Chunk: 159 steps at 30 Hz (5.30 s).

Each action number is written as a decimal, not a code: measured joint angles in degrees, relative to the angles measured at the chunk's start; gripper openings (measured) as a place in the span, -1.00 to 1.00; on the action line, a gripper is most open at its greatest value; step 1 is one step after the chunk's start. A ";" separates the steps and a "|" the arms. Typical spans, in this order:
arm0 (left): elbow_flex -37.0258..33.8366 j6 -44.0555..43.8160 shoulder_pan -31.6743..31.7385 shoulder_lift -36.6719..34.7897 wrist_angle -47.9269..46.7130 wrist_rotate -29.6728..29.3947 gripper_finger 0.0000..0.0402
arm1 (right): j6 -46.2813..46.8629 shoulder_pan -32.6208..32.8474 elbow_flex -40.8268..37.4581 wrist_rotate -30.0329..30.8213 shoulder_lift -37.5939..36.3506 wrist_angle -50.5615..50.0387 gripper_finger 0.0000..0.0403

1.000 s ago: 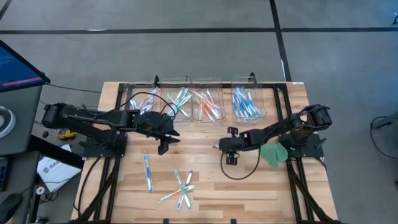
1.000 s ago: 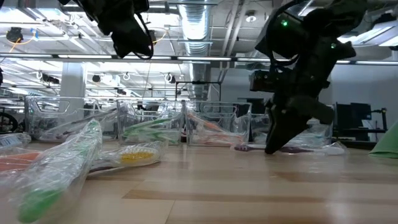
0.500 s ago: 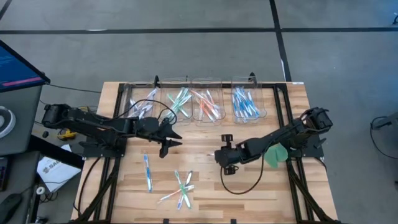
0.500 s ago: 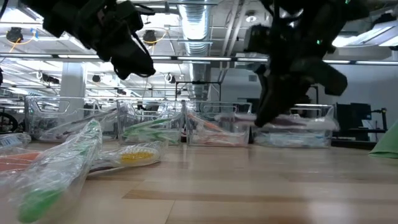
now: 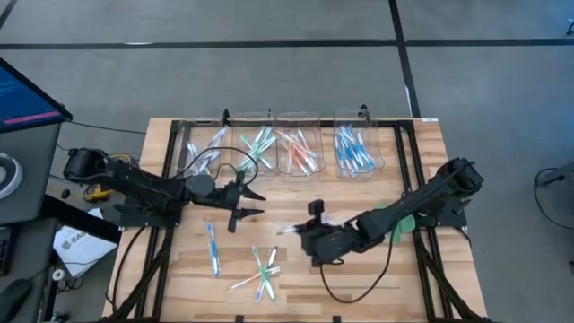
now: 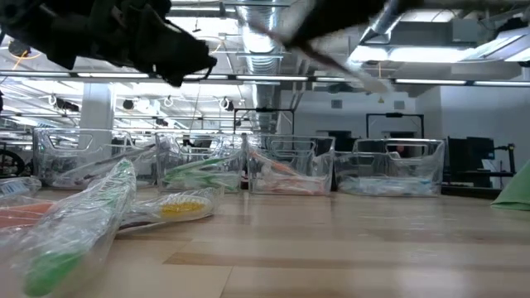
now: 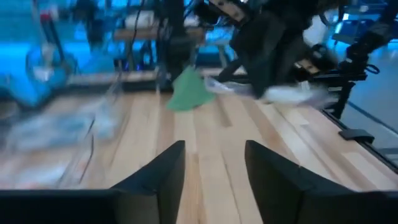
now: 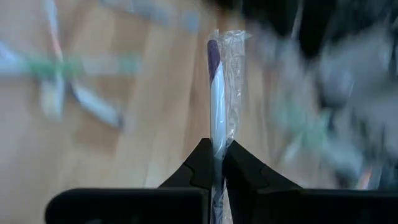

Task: Pick & Place Toothbrushes
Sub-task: Put the violet toothbrush into the left transparent bin

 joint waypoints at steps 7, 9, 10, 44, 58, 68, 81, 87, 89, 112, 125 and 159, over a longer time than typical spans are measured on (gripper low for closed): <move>-0.19 15.18 -6.06 5.99 13.35 -0.07 0.05 | -13.01 -0.59 0.07 -0.03 -0.03 16.91 -0.93; -0.19 18.12 -7.47 7.73 17.39 -0.04 0.09 | -13.00 -1.60 0.07 -0.49 -0.03 17.37 -0.93; -0.19 19.35 -7.90 8.51 19.05 -0.01 0.10 | -12.99 -2.21 0.07 -1.35 -0.01 18.28 -0.93; -0.08 19.24 -7.32 10.21 28.33 -4.68 -0.17 | -12.91 -11.49 0.07 -8.95 0.35 21.68 -0.93; -0.03 18.94 -7.10 10.16 28.27 -8.96 -0.91 | -12.55 -11.51 0.07 -10.08 0.37 20.22 -0.66; -0.01 18.95 -7.06 10.18 27.53 -10.78 -0.91 | -6.35 -7.27 0.07 15.94 -1.81 5.03 -0.03; -0.03 19.05 -6.98 10.18 27.24 -15.33 -0.91 | 22.78 5.30 0.09 17.35 -8.37 -33.61 0.14; 1.56 19.59 -6.94 9.89 26.91 -21.54 -0.91 | 53.19 8.94 0.04 17.08 -10.63 -58.26 0.14; 3.22 20.74 -6.96 8.70 23.76 -21.59 -0.91 | 61.89 9.79 -0.52 17.19 -10.86 -63.96 0.14; 26.44 15.32 -6.82 -20.90 -54.56 -59.59 -0.91 | 77.56 15.47 -14.72 16.97 -10.95 -66.17 0.14; 16.81 3.72 -6.82 -28.35 -59.12 -76.26 -0.91 | 77.56 15.41 -17.44 18.68 -10.93 -61.71 0.14; -4.03 -21.72 2.14 -47.80 -57.48 -74.79 -0.54 | 57.38 11.35 -17.42 21.01 -10.93 -43.14 0.14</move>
